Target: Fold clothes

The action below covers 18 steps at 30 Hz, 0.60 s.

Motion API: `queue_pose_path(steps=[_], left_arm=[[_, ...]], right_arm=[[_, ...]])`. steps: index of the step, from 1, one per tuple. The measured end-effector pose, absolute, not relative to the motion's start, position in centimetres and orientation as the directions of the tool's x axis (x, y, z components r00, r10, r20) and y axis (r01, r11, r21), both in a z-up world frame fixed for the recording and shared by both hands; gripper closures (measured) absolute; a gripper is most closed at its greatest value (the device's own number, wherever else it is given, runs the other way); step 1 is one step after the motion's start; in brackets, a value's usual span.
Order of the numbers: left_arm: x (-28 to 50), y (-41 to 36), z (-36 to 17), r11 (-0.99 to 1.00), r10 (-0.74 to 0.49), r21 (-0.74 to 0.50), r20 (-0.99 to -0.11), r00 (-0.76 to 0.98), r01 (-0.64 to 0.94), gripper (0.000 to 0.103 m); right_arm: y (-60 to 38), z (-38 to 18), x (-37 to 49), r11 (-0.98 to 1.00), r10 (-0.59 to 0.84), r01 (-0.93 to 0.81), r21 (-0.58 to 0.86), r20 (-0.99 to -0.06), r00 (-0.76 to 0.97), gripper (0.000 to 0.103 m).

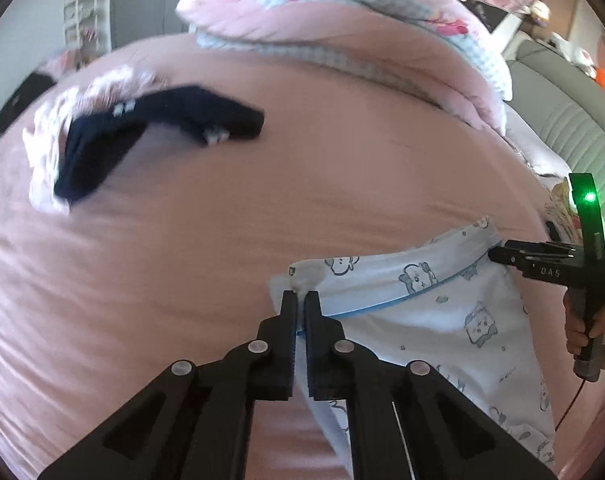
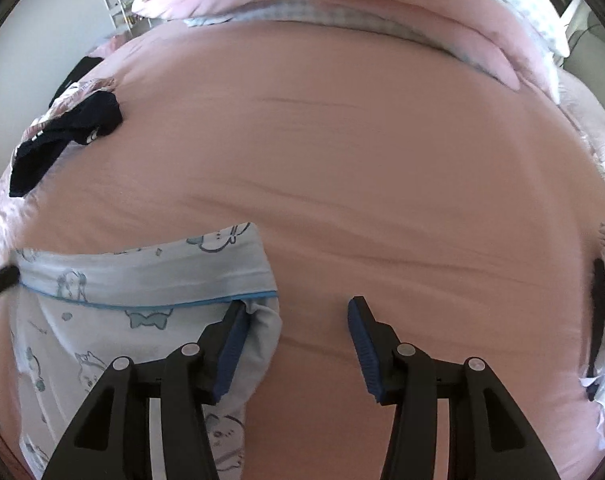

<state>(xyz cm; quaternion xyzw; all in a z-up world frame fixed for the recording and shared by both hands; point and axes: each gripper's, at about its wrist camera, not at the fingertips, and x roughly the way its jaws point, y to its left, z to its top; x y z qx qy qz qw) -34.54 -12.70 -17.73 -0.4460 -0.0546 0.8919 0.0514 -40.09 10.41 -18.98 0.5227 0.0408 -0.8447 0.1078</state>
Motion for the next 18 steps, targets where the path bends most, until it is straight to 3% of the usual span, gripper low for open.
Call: queue_pose_path(steps=[4,6,8,11,12,14,15,18], left_arm=[[-36.2,-13.3,-20.2,-0.992,0.119,-0.125,-0.840,-0.529,-0.024,0.096],[-36.2,-14.0,-21.1,-0.990,0.120,-0.139,-0.852,-0.510,-0.001,0.094],[-35.8,-14.7,-19.9,-0.988,0.116,-0.154,-0.843,-0.526,0.029,0.087],[-33.2,-15.0,-15.8,-0.990,0.066,-0.128,-0.777,-0.626,0.054,0.079],[-32.3,-14.3,-15.3,-0.988,0.106,-0.151,-0.769,-0.630,0.018,0.066],[-30.5,-12.6,-14.8,-0.974,0.215,-0.214,-0.764,-0.608,-0.076,0.052],[-29.6,-11.7,-14.5,-0.962,0.269,-0.245,-0.759,-0.593,-0.122,0.052],[-27.7,-7.6,-16.6,-0.958,0.276,-0.184,-0.797,-0.537,-0.220,0.052]], right_arm=[[9.8,-19.4,-40.4,-0.974,-0.143,0.223,0.049,-0.893,-0.428,0.053],[9.5,-19.3,-40.5,-0.973,-0.134,0.229,0.035,-0.889,-0.438,0.042],[9.2,-19.1,-40.6,-0.972,-0.125,0.235,0.017,-0.883,-0.452,0.036],[9.2,-17.9,-39.6,-0.971,-0.159,0.234,0.047,-0.860,-0.484,0.038],[9.5,-16.9,-38.6,-0.969,-0.195,0.232,0.086,-0.845,-0.498,0.038],[10.0,-15.1,-35.2,-0.954,-0.269,0.255,0.157,-0.821,-0.503,0.038],[9.9,-14.9,-33.3,-0.947,-0.290,0.272,0.171,-0.822,-0.491,0.038],[8.7,-15.1,-28.1,-0.918,-0.357,0.325,0.225,-0.824,-0.439,0.038]])
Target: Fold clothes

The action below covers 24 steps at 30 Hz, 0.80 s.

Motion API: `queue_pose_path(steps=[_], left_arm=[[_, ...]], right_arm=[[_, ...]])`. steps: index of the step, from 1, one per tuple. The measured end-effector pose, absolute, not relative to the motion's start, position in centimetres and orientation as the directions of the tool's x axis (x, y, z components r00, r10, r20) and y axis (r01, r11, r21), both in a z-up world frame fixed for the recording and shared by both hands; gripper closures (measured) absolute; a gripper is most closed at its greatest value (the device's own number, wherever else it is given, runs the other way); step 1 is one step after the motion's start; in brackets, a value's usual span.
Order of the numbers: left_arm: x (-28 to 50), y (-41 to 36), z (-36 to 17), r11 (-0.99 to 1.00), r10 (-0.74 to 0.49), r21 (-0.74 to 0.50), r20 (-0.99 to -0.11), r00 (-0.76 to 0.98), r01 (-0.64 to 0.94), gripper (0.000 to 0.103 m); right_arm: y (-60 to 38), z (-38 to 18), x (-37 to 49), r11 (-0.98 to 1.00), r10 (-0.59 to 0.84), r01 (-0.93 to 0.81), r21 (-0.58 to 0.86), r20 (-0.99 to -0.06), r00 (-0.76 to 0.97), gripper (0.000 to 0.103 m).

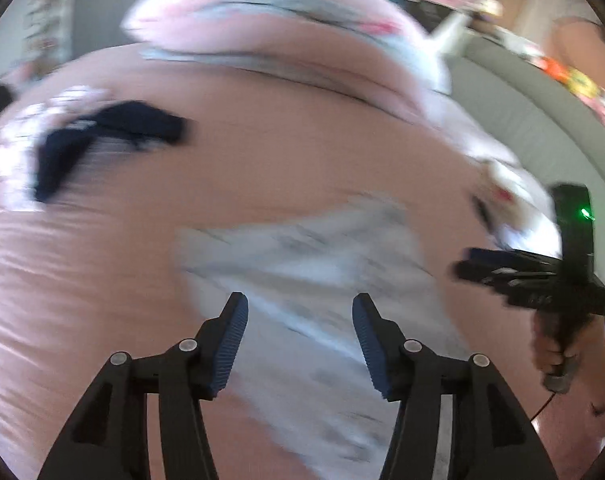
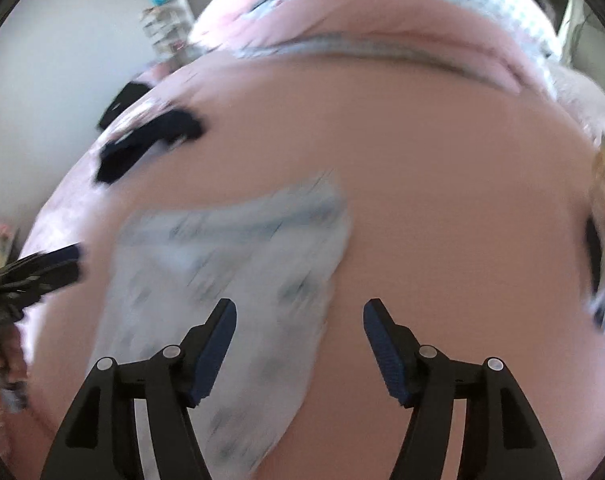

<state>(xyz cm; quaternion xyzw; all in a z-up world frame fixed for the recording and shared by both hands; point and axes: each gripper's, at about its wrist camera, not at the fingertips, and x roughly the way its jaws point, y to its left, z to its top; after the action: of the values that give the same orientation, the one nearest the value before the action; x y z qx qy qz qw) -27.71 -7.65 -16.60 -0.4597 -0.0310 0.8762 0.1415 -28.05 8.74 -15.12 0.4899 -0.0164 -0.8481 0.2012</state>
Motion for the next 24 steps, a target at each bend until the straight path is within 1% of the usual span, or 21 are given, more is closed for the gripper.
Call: queue_pose_path(steps=[2,3,4,5,6,7,11,13,15,18,20,22,23,24], left_arm=[[-26.5,-4.8,-18.1,-0.949,0.268,-0.138,-0.824,-0.499,-0.283,0.054],[-25.9,-3.4,-18.9,-0.942,0.263,-0.115,-0.837,-0.480,-0.315,0.061],[-25.5,-3.0,-20.1,-0.945,0.232,-0.093,-0.865,-0.445,-0.312,0.064],[-24.6,-3.3,-20.7,-0.950,0.212,-0.084,-0.879,-0.427,-0.300,0.066],[-23.6,-3.7,-21.2,-0.955,0.198,-0.078,-0.888,-0.416,-0.287,0.066],[-22.7,-4.1,-21.1,-0.958,0.190,-0.077,-0.892,-0.410,-0.277,0.066],[-18.6,-5.4,-20.6,-0.960,0.120,-0.007,-0.913,-0.391,-0.279,0.066],[-17.3,-6.0,-19.9,-0.966,0.144,-0.034,-0.895,-0.423,-0.258,0.066],[-16.8,-6.1,-19.0,-0.965,0.193,-0.077,-0.856,-0.480,-0.250,0.066],[-17.0,-4.4,-18.5,-0.945,0.291,-0.153,-0.797,-0.530,-0.289,0.066],[-17.7,-3.3,-19.4,-0.931,0.326,-0.184,-0.808,-0.491,-0.316,0.066],[-17.4,-2.5,-21.0,-0.932,0.262,-0.122,-0.877,-0.402,-0.341,0.066],[-16.5,-2.2,-21.0,-0.930,0.237,-0.086,-0.884,-0.404,-0.358,0.066],[-15.6,-2.5,-20.8,-0.929,0.220,-0.068,-0.891,-0.396,-0.364,0.066]], right_arm=[[7.0,-16.2,-25.3,-0.898,-0.387,0.367,0.241,-0.829,-0.403,0.038],[6.2,-16.8,-24.2,-0.891,-0.389,0.390,0.233,-0.834,-0.391,0.038],[5.7,-17.7,-23.4,-0.892,-0.363,0.408,0.197,-0.848,-0.386,0.038],[4.9,-18.7,-22.8,-0.899,-0.304,0.420,0.127,-0.871,-0.386,0.038],[4.3,-19.6,-22.5,-0.901,-0.247,0.429,0.064,-0.889,-0.386,0.038],[4.4,-20.1,-22.7,-0.905,-0.215,0.424,0.035,-0.897,-0.386,0.038],[8.0,-19.5,-22.2,-0.940,-0.209,0.332,0.076,-0.899,-0.385,0.038],[9.3,-18.7,-22.1,-0.944,-0.238,0.304,0.126,-0.900,-0.366,0.038],[9.1,-17.5,-21.5,-0.945,-0.238,0.305,0.116,-0.884,-0.402,0.038],[7.2,-16.3,-19.7,-0.921,-0.311,0.357,0.156,-0.845,-0.436,0.038],[5.9,-17.4,-19.1,-0.913,-0.313,0.377,0.155,-0.860,-0.403,0.038],[5.4,-19.7,-18.1,-0.922,-0.230,0.379,0.082,-0.903,-0.363,0.038],[5.7,-20.7,-17.5,-0.920,-0.213,0.386,0.066,-0.912,-0.351,0.038],[6.5,-20.5,-16.5,-0.915,-0.236,0.397,0.075,-0.897,-0.374,0.038]])
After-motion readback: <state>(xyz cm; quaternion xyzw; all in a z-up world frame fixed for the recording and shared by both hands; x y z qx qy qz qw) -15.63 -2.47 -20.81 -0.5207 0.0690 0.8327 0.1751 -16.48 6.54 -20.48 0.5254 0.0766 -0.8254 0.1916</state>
